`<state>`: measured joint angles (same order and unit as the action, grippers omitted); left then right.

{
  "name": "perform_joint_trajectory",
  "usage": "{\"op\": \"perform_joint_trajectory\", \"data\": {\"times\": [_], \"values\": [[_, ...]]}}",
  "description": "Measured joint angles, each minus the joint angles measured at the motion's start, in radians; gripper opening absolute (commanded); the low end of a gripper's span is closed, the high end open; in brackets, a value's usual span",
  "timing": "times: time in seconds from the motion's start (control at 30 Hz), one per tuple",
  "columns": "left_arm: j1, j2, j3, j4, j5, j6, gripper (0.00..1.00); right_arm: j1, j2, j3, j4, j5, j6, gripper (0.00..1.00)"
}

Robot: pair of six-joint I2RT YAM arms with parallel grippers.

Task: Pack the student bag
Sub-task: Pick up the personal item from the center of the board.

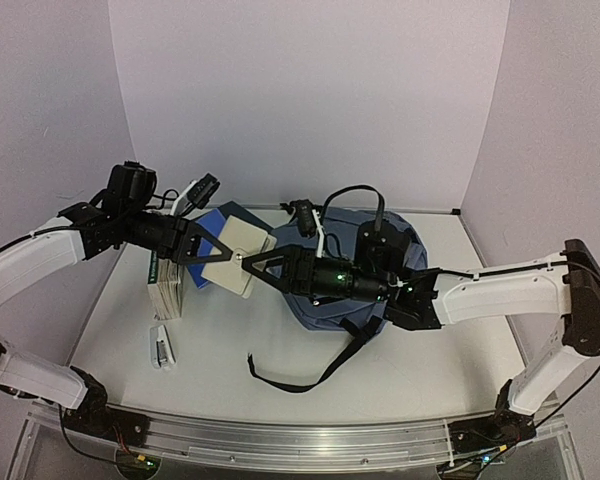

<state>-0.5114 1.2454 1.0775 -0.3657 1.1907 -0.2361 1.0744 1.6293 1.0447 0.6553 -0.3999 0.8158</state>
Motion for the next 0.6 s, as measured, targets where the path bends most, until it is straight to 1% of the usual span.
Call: {"op": "perform_joint_trajectory", "data": {"times": [0.1,0.23,0.27,0.3,0.33,0.37,0.5,0.53,0.6], "values": [[0.000,0.006,0.000,-0.002,0.008,0.003,0.00,0.000,0.023,0.022,0.006,-0.008,-0.003,0.44],[0.000,0.028,0.000,-0.012,0.024,0.013,0.00,0.000,0.037,0.048,0.022,-0.010,0.000,0.16],[0.000,0.034,0.000,-0.015,0.035,0.017,0.01,0.000,0.040,0.050,0.023,-0.008,-0.002,0.11],[0.001,0.036,0.000,-0.018,0.043,0.021,0.04,-0.002,0.044,0.050,0.024,-0.007,-0.001,0.06],[0.003,0.037,0.000,-0.023,0.047,0.023,0.10,-0.003,0.048,0.050,0.028,-0.008,0.003,0.01],[0.007,0.038,0.000,-0.028,0.050,0.026,0.16,-0.003,0.052,0.050,0.035,-0.008,0.002,0.00],[0.010,0.041,0.001,-0.030,0.032,0.028,0.55,-0.002,0.052,0.050,0.033,0.019,-0.001,0.00],[0.010,0.045,0.001,-0.031,0.018,0.033,0.62,-0.002,0.050,0.050,0.019,0.039,-0.004,0.00],[0.007,0.053,0.002,-0.039,-0.022,0.027,0.72,-0.004,0.040,0.050,-0.037,0.090,-0.010,0.00]]}}
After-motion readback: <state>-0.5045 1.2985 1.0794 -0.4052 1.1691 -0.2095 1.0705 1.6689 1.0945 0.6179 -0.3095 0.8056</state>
